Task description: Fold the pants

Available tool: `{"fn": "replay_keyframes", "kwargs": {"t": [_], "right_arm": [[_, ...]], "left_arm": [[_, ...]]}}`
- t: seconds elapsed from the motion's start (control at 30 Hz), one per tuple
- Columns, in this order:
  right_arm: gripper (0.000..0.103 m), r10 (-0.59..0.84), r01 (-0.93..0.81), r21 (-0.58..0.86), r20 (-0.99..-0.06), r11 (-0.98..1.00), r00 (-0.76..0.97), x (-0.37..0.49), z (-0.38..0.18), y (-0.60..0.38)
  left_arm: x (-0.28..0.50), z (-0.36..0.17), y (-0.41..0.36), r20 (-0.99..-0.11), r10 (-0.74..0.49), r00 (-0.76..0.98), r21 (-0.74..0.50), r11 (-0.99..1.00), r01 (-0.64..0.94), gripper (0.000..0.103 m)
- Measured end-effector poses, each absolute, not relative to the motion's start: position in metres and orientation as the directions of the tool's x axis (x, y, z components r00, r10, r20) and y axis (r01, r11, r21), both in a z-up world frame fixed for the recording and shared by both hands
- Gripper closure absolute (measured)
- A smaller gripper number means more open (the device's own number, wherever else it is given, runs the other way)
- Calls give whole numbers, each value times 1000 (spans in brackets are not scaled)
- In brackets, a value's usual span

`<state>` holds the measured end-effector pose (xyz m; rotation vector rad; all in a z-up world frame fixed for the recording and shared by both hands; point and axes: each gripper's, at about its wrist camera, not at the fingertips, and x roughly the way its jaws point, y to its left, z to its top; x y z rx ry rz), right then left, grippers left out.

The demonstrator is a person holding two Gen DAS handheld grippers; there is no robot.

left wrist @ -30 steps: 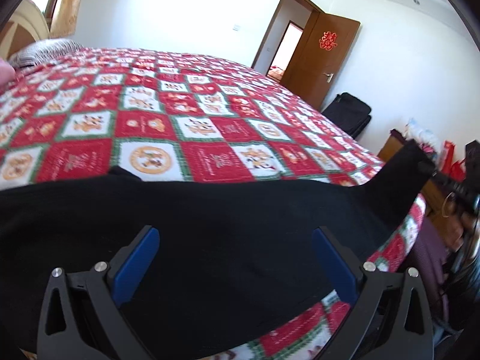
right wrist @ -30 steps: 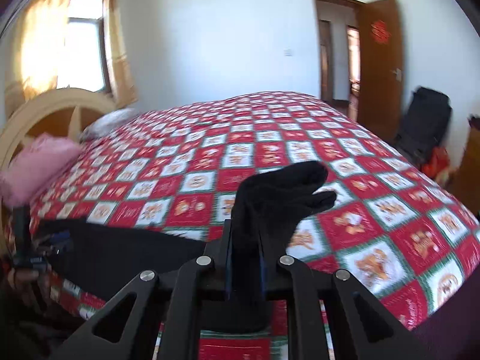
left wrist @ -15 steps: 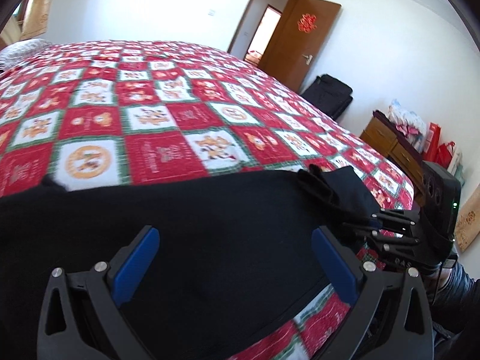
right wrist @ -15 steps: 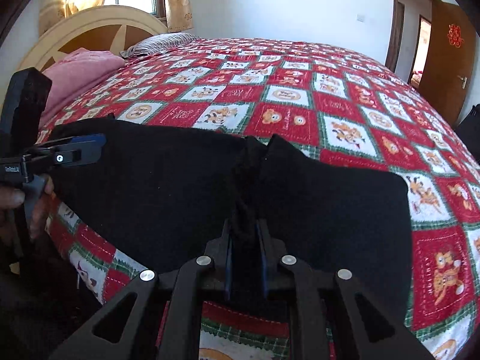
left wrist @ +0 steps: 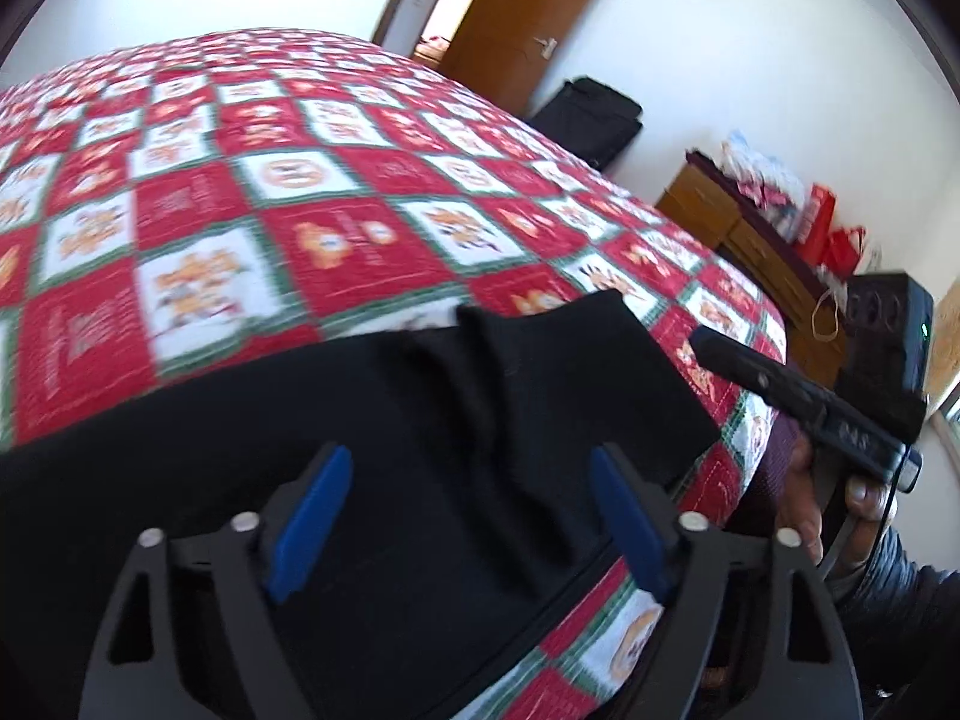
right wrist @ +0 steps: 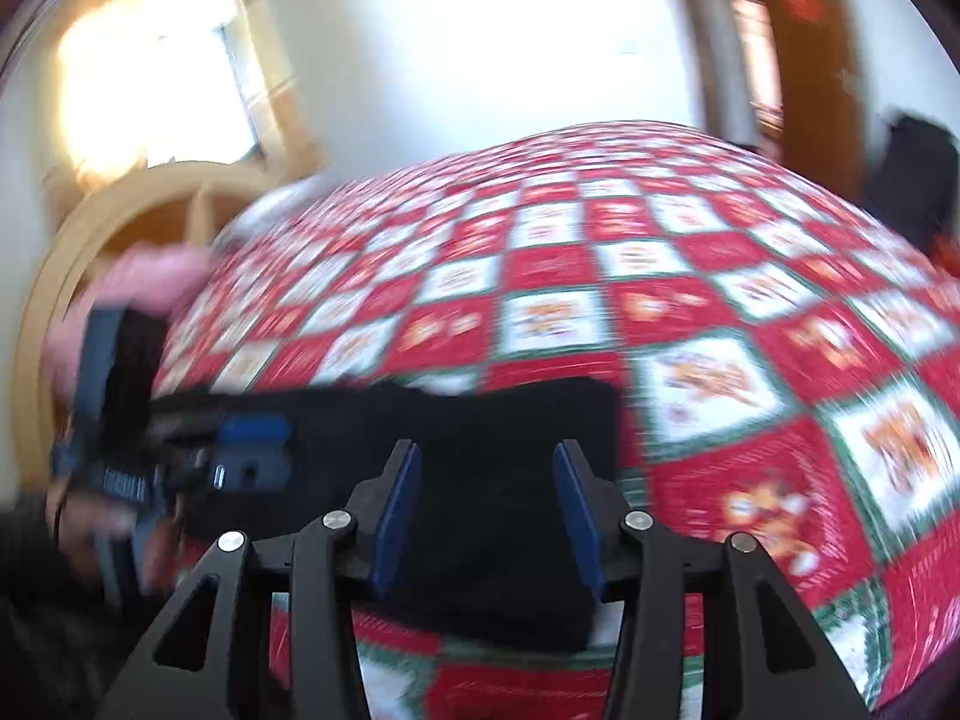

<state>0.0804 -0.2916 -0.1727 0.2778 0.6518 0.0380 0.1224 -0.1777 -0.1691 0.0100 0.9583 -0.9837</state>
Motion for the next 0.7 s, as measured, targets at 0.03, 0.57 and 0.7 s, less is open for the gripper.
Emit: {"fn": "replay_keyframes", "kwargs": {"t": [0.03,0.57,0.7], "right_arm": [[53,105,96,300,-588,949,802,80,-177,-301],[49,74,127,311,-558,942,826,74,-183,-308],[45,63,141,317,-554,938,830,73,-184,-311]], "left_arm": [[122,-169,-185,-694,-694,193,-385,584,715,25],[120,-162,-196,-690,-699,186,-437,608,663,89],[120,-148,-181,-669,-713,208,-448,611,653,89]]}}
